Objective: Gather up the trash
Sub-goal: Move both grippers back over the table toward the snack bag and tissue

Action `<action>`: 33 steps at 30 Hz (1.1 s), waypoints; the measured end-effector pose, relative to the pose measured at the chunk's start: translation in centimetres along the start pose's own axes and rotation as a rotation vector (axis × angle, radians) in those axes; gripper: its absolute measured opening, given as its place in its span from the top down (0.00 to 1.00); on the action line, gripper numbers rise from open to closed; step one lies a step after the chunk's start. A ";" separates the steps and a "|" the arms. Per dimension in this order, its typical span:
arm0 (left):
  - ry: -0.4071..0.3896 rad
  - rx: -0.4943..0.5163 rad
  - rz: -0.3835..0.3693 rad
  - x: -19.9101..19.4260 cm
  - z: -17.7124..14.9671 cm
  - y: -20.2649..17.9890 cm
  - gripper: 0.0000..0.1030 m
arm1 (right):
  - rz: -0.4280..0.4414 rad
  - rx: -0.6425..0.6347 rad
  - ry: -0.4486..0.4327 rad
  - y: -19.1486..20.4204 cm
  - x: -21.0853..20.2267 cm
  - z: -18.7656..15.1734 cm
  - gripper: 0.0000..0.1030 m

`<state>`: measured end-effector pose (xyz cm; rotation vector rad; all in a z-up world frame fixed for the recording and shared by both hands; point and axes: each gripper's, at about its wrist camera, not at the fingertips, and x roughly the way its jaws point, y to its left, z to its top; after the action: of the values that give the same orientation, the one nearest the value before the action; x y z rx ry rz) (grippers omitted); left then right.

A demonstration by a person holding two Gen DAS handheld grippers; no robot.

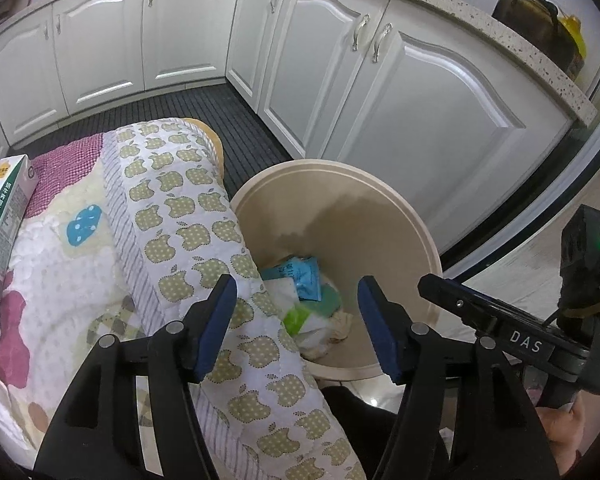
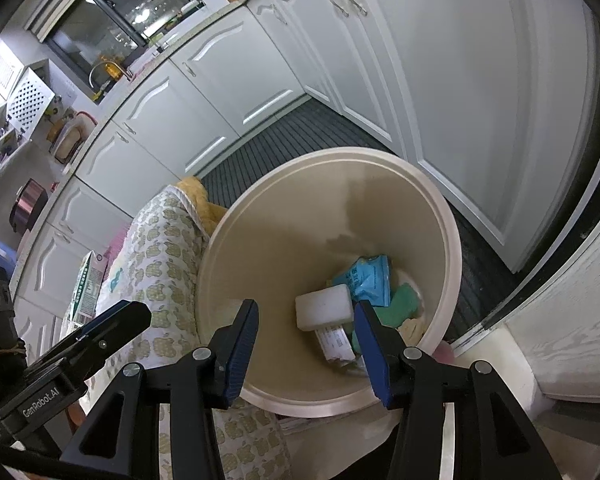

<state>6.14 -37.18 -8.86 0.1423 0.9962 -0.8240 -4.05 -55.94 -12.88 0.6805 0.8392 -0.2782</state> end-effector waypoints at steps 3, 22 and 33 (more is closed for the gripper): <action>-0.001 -0.004 0.009 -0.5 -0.1 0.3 0.40 | 0.001 -0.004 -0.005 0.1 -0.3 0.1 0.54; -0.052 -0.019 0.179 -6.4 -4.2 4.9 0.40 | 0.058 -0.133 0.028 7.1 -0.7 -3.1 0.54; -0.057 -0.066 0.248 -10.6 -7.6 9.6 0.40 | 0.106 -0.257 0.074 13.1 -0.1 -5.7 0.53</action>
<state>4.43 -21.15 -7.15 0.1804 0.9292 -0.5652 -1.18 -42.36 -9.69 0.4949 0.8884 -0.0485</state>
